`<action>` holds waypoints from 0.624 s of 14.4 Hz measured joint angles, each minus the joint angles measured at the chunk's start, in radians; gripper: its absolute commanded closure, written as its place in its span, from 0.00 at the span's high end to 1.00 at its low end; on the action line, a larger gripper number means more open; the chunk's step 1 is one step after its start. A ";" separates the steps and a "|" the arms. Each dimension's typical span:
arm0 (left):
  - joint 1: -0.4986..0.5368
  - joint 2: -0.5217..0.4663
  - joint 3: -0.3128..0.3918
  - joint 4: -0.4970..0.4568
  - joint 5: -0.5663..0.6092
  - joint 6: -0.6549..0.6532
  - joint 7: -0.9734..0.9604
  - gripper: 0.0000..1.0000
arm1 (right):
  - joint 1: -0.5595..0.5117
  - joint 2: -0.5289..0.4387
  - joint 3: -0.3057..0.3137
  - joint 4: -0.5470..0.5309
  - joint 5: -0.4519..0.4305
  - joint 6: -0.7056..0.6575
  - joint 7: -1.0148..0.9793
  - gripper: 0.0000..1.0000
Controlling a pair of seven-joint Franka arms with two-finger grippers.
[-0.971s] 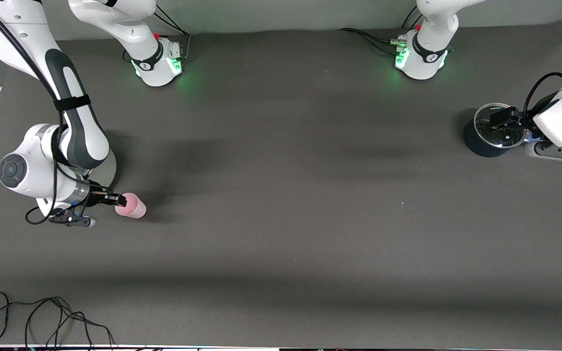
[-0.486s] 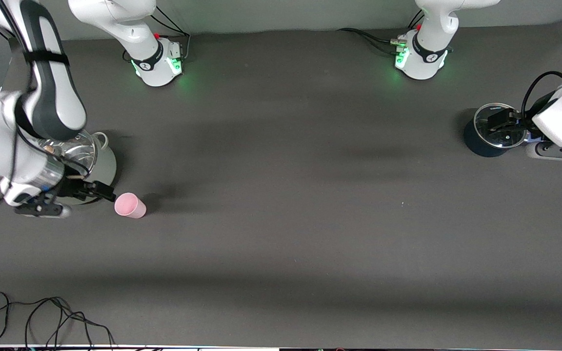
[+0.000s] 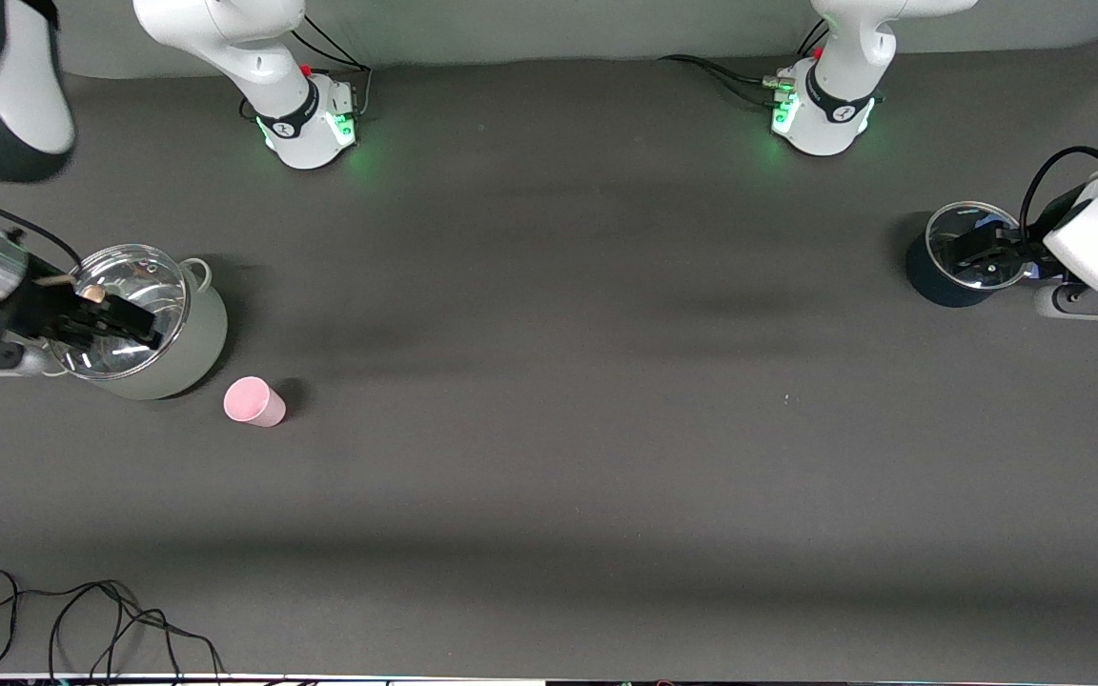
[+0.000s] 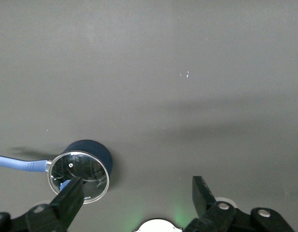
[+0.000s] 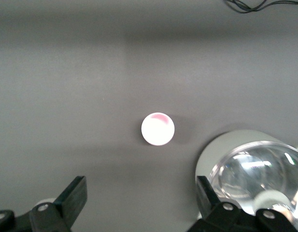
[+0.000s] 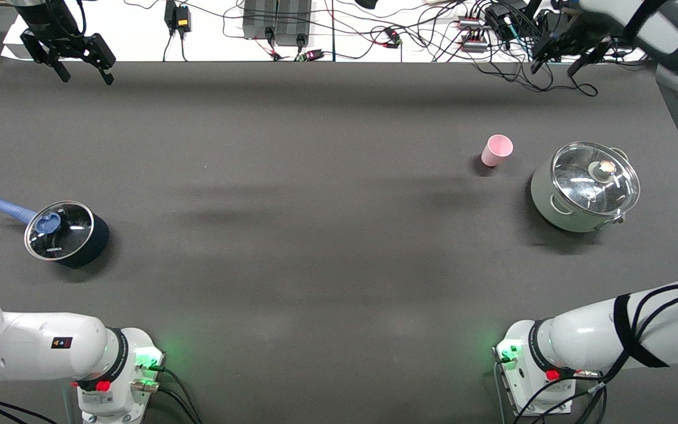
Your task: Transfer pink cup from left to right arm
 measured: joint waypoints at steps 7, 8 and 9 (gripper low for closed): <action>0.000 0.000 0.011 0.004 0.000 0.003 0.000 1.00 | -0.008 0.013 -0.043 0.170 -0.049 -0.147 0.000 1.00; 0.000 0.000 0.011 0.004 0.000 0.003 0.000 1.00 | -0.008 0.020 -0.044 0.182 -0.049 -0.156 0.000 1.00; 0.000 0.000 0.011 0.004 0.000 0.003 0.000 1.00 | -0.006 0.028 -0.043 0.190 -0.049 -0.162 0.000 1.00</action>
